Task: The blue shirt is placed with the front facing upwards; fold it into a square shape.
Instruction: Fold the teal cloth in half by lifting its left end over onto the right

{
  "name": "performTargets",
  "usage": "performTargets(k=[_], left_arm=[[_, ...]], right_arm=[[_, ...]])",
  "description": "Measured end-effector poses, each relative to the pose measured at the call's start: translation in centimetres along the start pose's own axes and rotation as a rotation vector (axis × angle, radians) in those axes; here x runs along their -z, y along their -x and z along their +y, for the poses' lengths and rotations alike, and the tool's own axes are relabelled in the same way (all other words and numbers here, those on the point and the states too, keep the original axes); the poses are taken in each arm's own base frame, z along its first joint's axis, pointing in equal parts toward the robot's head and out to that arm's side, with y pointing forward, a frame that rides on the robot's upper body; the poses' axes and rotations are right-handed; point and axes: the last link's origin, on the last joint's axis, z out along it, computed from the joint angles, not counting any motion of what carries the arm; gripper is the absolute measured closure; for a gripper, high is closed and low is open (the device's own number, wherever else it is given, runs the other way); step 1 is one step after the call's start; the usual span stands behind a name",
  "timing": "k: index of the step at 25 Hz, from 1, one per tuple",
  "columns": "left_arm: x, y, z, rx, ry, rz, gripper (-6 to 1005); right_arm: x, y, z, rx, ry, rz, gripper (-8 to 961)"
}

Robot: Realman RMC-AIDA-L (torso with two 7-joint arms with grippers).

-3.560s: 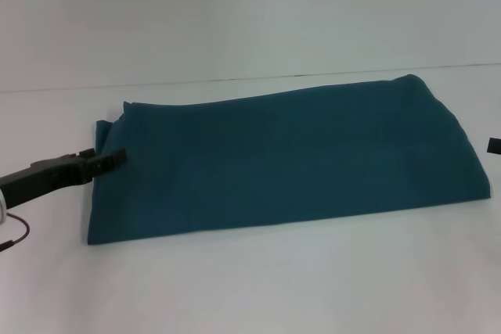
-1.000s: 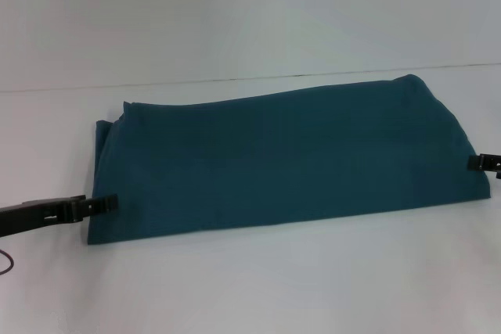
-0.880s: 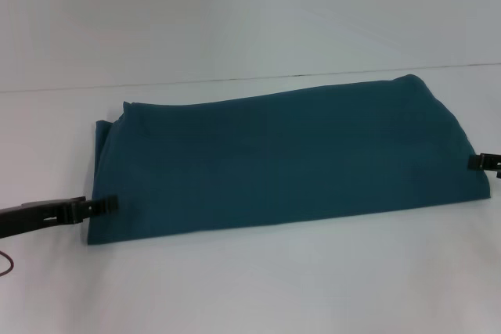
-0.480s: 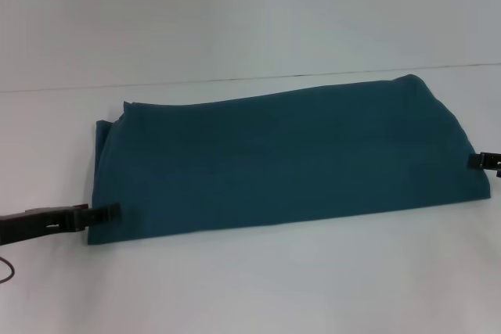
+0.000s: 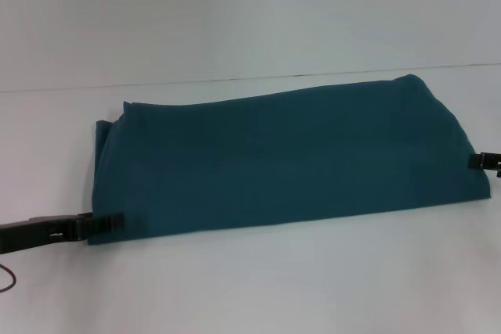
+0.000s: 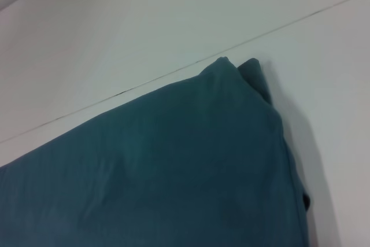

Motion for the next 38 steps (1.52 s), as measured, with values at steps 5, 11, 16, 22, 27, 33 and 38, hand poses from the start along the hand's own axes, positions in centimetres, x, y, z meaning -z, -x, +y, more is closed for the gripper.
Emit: performTargets(k=[5, 11, 16, 22, 27, 33, 38], left_arm=[[-0.01, -0.12, 0.14, -0.006, 0.008, -0.002, 277], [-0.03, -0.55, 0.34, -0.021, 0.018, -0.002, 278], [0.00, -0.72, 0.54, -0.030, 0.031, -0.004, 278], [0.08, -0.84, 0.52, -0.034, 0.030, -0.003, 289], [0.06, -0.84, 0.22, -0.037, 0.004, 0.004, 352], [0.14, -0.87, 0.05, -0.044, -0.009, -0.004, 428], [0.14, -0.88, 0.11, -0.048, -0.008, -0.008, 593]], right_arm=[[-0.02, -0.03, 0.00, 0.001, -0.001, 0.001, 163], [-0.04, -0.06, -0.01, 0.001, -0.002, 0.002, 164], [-0.05, -0.07, -0.03, 0.002, -0.004, 0.002, 164], [-0.05, -0.06, -0.03, 0.000, -0.004, 0.001, 164], [-0.08, -0.08, 0.01, -0.002, -0.002, -0.001, 164], [-0.13, -0.12, 0.03, -0.002, -0.002, -0.002, 165], [-0.20, -0.14, -0.02, -0.001, -0.008, -0.003, 165]])
